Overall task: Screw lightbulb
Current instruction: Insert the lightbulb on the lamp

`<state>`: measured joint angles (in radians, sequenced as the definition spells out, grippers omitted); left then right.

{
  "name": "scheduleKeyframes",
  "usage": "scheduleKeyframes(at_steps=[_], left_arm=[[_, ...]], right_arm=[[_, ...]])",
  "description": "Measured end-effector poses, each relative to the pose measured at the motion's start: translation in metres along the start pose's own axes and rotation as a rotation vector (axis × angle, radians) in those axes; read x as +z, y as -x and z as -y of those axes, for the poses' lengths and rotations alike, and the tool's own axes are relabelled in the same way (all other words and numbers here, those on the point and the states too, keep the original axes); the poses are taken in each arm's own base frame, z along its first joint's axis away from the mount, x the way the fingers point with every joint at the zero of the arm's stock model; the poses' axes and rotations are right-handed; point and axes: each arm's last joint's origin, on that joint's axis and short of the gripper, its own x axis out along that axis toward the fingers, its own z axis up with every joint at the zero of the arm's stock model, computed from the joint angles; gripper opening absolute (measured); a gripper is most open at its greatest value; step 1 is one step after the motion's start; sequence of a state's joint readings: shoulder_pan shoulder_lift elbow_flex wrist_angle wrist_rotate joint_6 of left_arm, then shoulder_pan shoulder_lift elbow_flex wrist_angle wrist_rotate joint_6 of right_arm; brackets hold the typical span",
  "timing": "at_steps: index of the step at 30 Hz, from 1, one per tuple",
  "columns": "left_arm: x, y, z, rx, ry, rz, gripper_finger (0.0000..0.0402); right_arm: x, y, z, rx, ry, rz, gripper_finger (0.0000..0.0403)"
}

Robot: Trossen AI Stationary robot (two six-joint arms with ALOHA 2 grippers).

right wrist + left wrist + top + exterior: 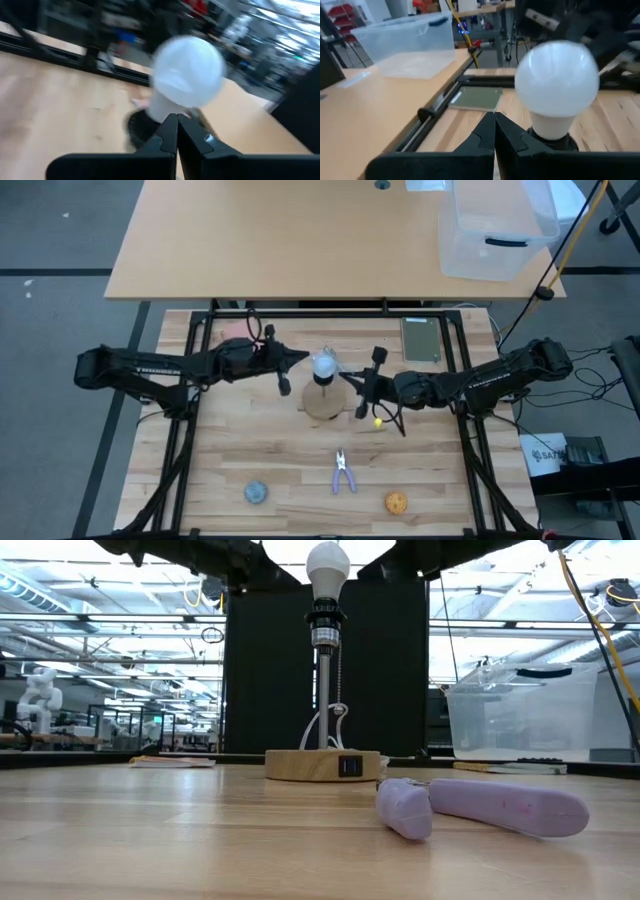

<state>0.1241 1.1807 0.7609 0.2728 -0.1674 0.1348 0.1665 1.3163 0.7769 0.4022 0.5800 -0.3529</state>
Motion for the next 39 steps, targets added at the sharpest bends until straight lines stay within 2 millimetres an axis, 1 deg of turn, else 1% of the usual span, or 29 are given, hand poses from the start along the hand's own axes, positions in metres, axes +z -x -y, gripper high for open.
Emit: scheduleKeyframes(at_steps=[3,5,9,15,20,27,32,36,39], left_arm=[[0.008,0.008,0.000,-0.007,-0.003,0.046,0.0000],[0.011,0.011,0.004,-0.046,-0.019,0.067,0.0000],[0.012,0.012,0.013,-0.139,-0.033,0.076,0.0000],[0.007,0.006,0.018,-0.154,-0.037,0.060,0.0000],[0.004,0.000,0.015,-0.139,-0.034,0.055,0.0000],[0.002,-0.004,0.008,-0.104,-0.016,0.051,0.0000],[0.001,-0.005,0.002,-0.080,0.010,0.044,0.0000],[-0.001,-0.006,-0.003,0.001,0.020,0.022,0.0000],[0.001,-0.003,-0.003,0.012,0.019,0.030,0.0000]], right_arm=[[0.001,-0.001,0.004,-0.057,0.001,-0.001,0.0000],[0.002,-0.003,0.008,-0.073,0.008,0.012,0.0000],[0.001,-0.007,0.014,-0.074,0.024,0.031,0.0000],[0.003,-0.010,0.019,-0.025,0.017,0.081,0.0000],[0.002,-0.010,0.018,-0.007,0.028,0.082,0.0000],[0.003,-0.009,0.015,0.073,0.032,0.116,0.0000],[0.003,-0.009,0.013,0.161,0.041,0.140,0.0000],[0.001,-0.008,0.008,0.203,0.047,0.120,0.0000],[-0.003,-0.007,0.006,0.217,0.039,0.079,0.0000]])
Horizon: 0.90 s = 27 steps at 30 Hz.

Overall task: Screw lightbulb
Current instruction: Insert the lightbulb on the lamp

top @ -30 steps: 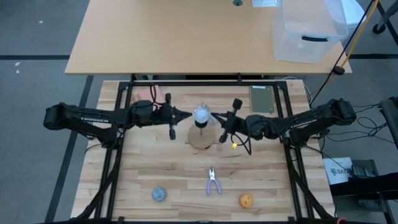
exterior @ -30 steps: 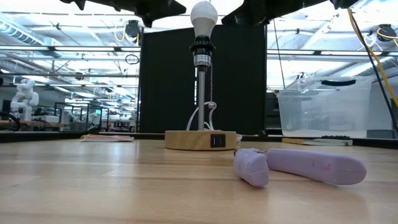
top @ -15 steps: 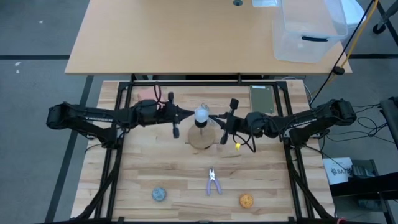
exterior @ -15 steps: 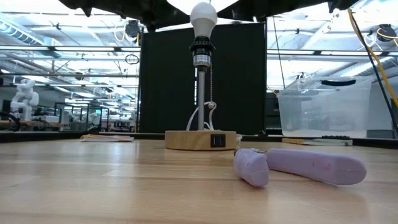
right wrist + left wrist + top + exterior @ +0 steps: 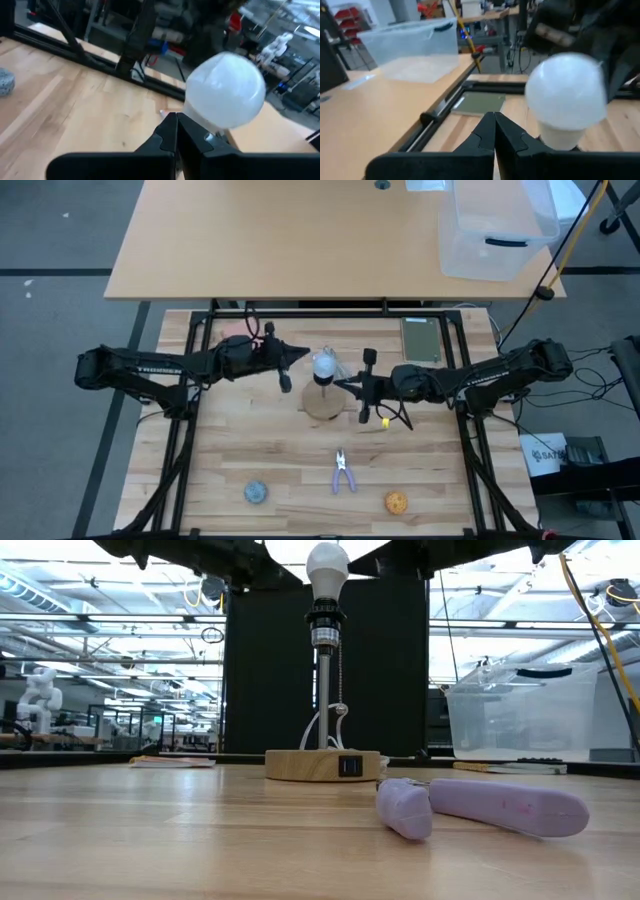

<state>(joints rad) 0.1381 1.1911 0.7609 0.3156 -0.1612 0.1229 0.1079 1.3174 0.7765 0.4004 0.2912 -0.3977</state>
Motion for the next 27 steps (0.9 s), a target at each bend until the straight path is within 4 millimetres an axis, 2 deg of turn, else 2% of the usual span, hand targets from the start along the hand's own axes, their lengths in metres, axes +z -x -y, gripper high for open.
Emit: scheduleKeyframes(at_steps=[7,14,19,27], left_arm=[[0.010,0.010,0.017,-0.106,-0.045,0.061,0.0000],[0.009,0.011,0.036,-0.186,-0.084,0.064,0.0000],[0.010,0.012,0.037,-0.189,-0.083,0.068,0.0000],[0.003,0.001,0.030,-0.150,-0.047,0.045,0.0000]], right_arm=[[-0.002,0.000,0.006,-0.163,-0.015,-0.068,0.0000],[0.004,-0.001,0.017,-0.254,-0.007,-0.003,0.0000],[0.006,-0.001,0.018,-0.250,0.004,0.018,0.0000],[0.007,0.000,0.014,-0.192,-0.018,0.043,0.0000]])
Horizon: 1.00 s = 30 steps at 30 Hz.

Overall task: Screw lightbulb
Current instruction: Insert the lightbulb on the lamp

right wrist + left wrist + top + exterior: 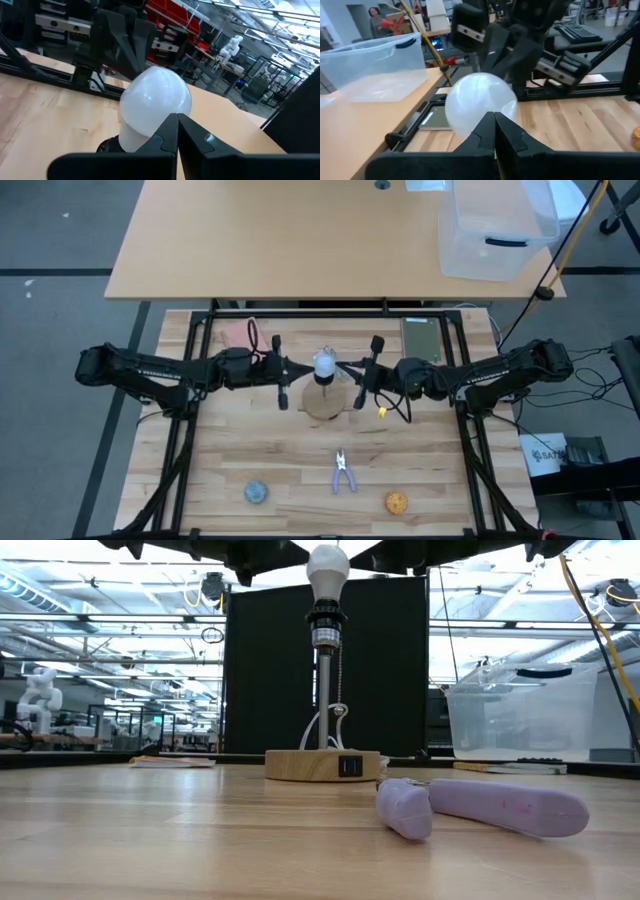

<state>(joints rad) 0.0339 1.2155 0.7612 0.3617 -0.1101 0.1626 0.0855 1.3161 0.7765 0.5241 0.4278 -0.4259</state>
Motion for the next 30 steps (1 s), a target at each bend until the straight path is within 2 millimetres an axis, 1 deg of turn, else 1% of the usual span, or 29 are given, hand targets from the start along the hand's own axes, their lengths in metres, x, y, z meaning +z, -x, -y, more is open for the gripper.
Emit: scheduleKeyframes(at_steps=[8,14,16,21,26,30], left_arm=[[-0.005,-0.002,-0.013,0.059,0.032,-0.028,0.0000],[-0.007,-0.002,-0.023,0.151,0.103,-0.041,0.0000],[-0.006,-0.002,-0.021,0.142,0.101,-0.033,0.0000],[0.004,0.004,-0.011,0.104,0.060,0.014,0.0000],[0.010,0.006,0.005,0.015,0.018,0.066,0.0000],[0.011,0.007,0.012,-0.018,-0.001,0.062,0.0000]], right_arm=[[0.004,0.004,-0.009,0.066,0.001,0.028,0.0000],[0.005,0.006,-0.015,0.161,-0.035,0.047,0.0000],[0.003,0.007,-0.018,0.169,-0.025,0.020,0.0000],[-0.001,0.008,-0.020,0.093,-0.001,-0.058,0.0000],[-0.002,0.007,-0.014,-0.030,0.000,-0.085,0.0000],[-0.001,0.004,-0.006,-0.076,-0.001,-0.060,0.0000]])
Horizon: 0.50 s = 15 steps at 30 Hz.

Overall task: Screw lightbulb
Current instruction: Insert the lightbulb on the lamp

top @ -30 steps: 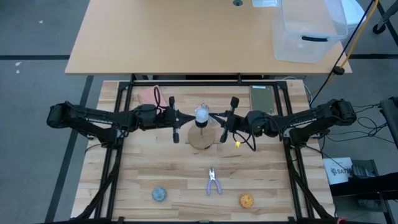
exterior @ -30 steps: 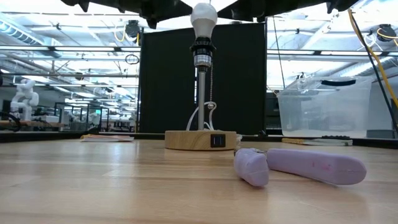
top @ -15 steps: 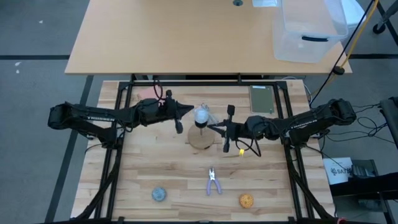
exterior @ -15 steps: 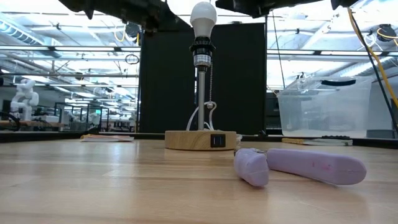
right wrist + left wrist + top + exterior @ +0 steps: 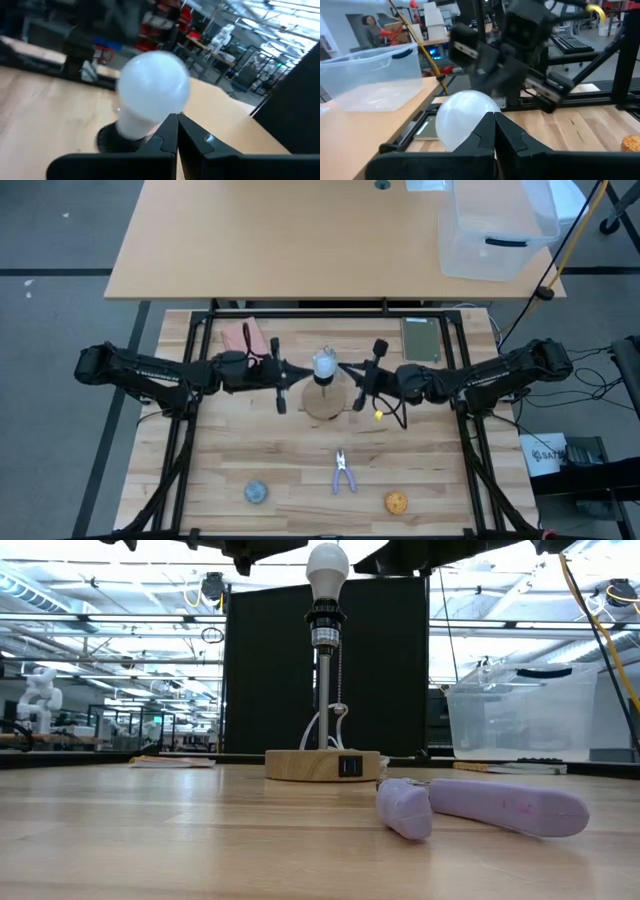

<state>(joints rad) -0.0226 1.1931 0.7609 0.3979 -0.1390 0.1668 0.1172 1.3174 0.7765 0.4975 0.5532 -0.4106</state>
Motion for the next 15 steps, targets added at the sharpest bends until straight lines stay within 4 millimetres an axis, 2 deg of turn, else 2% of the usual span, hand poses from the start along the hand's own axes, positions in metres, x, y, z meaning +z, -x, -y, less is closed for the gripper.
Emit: scheduleKeyframes(at_steps=[6,15], left_arm=[[-0.002,0.000,0.004,-0.018,-0.003,-0.020,0.0000],[-0.013,-0.009,0.001,-0.002,-0.002,-0.065,0.0000]], right_arm=[[0.002,-0.004,0.009,-0.032,0.008,0.036,0.0000],[0.001,-0.006,0.011,0.040,0.017,0.070,0.0000]])
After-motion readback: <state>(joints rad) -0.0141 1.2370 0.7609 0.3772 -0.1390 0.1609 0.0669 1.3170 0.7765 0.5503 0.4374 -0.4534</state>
